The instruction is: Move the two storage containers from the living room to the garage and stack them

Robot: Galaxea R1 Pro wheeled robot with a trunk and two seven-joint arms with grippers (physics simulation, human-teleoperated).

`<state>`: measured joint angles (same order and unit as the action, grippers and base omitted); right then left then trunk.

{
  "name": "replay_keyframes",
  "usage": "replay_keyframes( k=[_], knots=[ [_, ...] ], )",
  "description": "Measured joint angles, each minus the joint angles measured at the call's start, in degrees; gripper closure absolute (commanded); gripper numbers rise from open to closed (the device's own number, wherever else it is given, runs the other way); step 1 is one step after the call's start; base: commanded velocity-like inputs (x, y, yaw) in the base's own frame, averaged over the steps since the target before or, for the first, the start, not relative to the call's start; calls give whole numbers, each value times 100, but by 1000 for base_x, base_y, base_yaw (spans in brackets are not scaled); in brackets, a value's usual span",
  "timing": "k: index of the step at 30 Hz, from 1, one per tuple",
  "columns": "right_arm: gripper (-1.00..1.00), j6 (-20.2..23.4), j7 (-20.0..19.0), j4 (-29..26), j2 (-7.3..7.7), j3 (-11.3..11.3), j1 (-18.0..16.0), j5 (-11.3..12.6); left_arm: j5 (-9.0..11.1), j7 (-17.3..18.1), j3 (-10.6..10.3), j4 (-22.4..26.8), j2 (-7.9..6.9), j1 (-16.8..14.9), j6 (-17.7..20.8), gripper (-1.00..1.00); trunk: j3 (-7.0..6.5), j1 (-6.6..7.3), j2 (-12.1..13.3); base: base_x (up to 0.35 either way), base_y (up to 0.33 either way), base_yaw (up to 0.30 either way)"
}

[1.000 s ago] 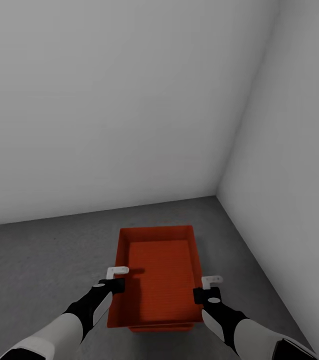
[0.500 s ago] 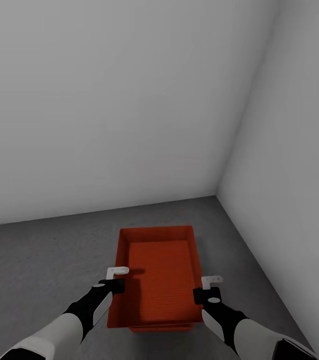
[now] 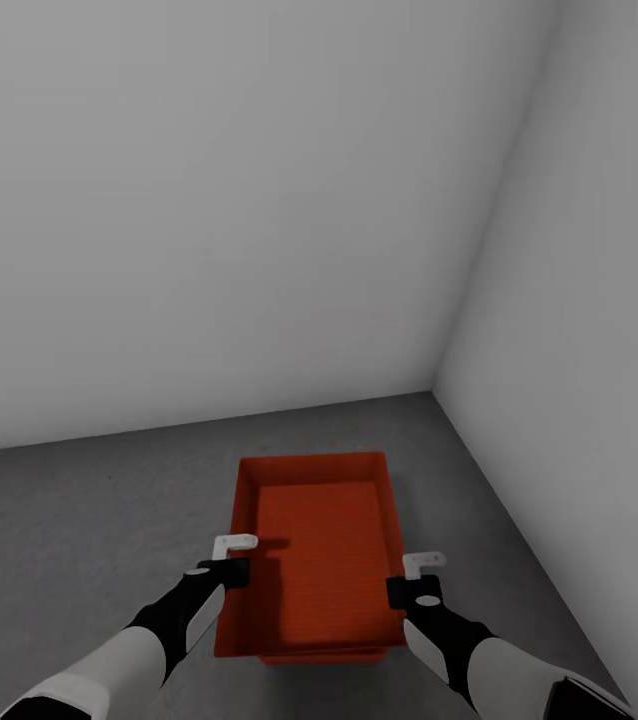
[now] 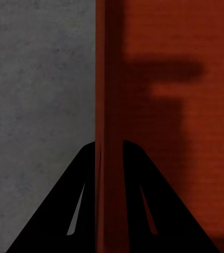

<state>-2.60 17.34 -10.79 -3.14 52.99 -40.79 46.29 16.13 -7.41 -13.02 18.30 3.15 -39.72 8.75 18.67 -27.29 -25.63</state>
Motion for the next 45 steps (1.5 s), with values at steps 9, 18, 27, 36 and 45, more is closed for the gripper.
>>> replay_keyframes(
  k=[9, 18, 27, 36, 45],
  knots=[
    [100, -23, 0, 14, -5, 0, 0, -2, -12, -7, 1, 0, 4, -1, -9, 100, 0, 0, 0, 0, 0, 0],
    [100, -19, 0, 15, -4, 7, -1, -3, 12, -13, -12, -17, 6, -1, -24, 100, 108, -132, -242, 0, 0, 0],
    [100, -3, -2, 13, -3, 10, -1, -1, 21, -17, -15, -19, 6, -1, -11, 100, 216, -264, -481, 0, 0, 0],
    [100, 4, -7, 14, -1, 9, -1, -2, 32, -21, -21, -23, 7, -1, -9, 100, 378, -462, -843, 0, 0, 0],
    [100, -2, -7, 16, -3, 6, -1, -2, 25, -21, -20, -18, 6, -1, -9, 100, 540, -660, -1205, 0, 0, 0]
  ],
)
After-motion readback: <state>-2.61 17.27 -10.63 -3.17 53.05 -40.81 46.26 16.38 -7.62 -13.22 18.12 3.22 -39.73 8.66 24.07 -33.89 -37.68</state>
